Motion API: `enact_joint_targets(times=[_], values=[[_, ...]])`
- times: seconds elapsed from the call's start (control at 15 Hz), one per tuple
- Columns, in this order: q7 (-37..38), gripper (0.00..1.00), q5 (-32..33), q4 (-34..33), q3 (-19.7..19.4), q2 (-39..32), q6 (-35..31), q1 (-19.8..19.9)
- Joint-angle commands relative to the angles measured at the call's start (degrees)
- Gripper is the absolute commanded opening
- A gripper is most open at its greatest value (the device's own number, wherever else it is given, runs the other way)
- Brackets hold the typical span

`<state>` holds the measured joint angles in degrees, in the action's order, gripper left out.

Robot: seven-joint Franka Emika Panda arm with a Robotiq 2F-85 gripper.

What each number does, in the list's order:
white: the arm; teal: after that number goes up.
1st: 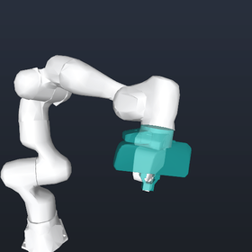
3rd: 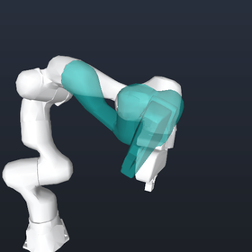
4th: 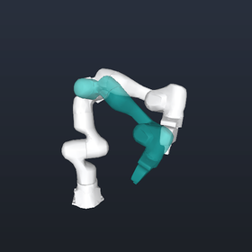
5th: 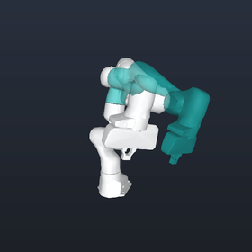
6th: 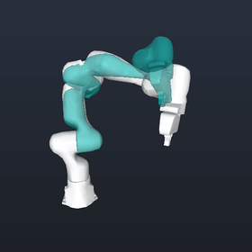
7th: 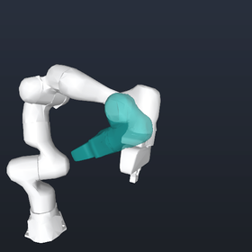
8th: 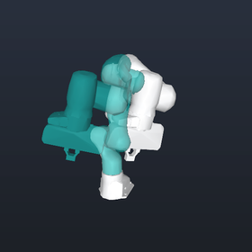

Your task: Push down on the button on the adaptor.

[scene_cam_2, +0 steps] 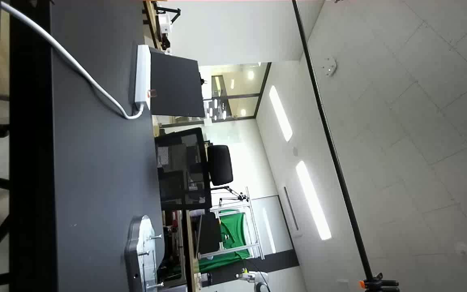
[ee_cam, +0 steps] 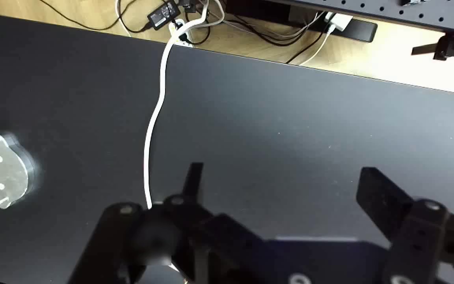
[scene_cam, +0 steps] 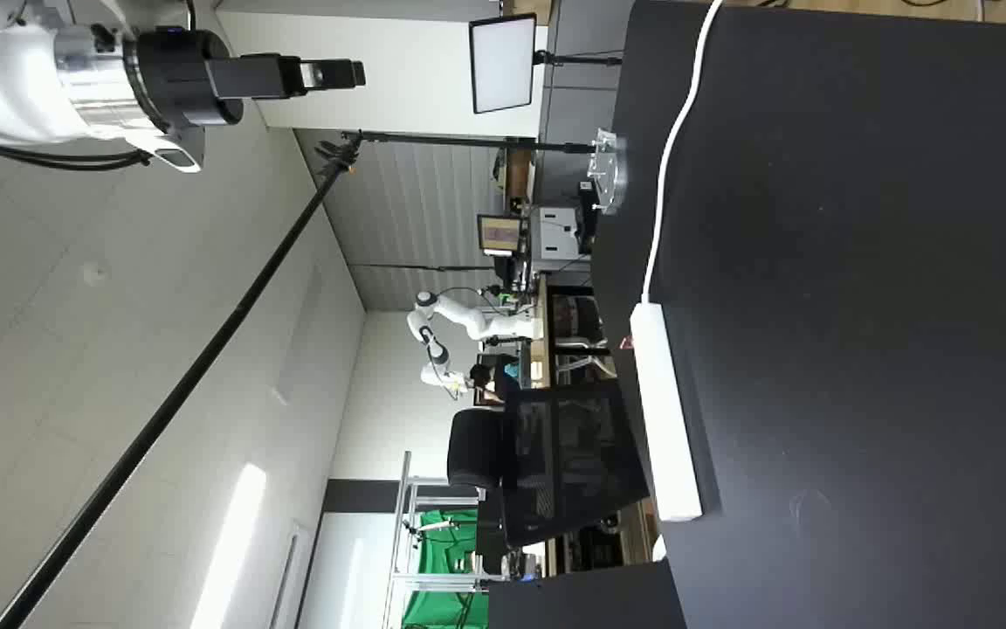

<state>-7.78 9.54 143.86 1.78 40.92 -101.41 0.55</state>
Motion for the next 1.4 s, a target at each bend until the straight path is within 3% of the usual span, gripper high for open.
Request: enact_joint_targets(times=[0.0,0.67,0.93,1.2,1.27,1.33], values=[[0.51,1.0,0.48,-0.15,-0.76,-0.1,0.19,-1.0],[0.51,1.0,0.48,-0.15,-0.76,-0.04,0.18,-1.0],[3.49,1.0,0.0,-1.06,-3.76,-7.6,-10.64,1.72],[8.5,1.0,0.65,-3.02,-6.05,-21.17,-29.46,5.98],[9.57,0.75,0.97,-4.2,-6.15,-25.0,-33.16,6.93],[10.82,0.74,1.44,-5.41,-6.09,-28.72,-36.09,7.93]])
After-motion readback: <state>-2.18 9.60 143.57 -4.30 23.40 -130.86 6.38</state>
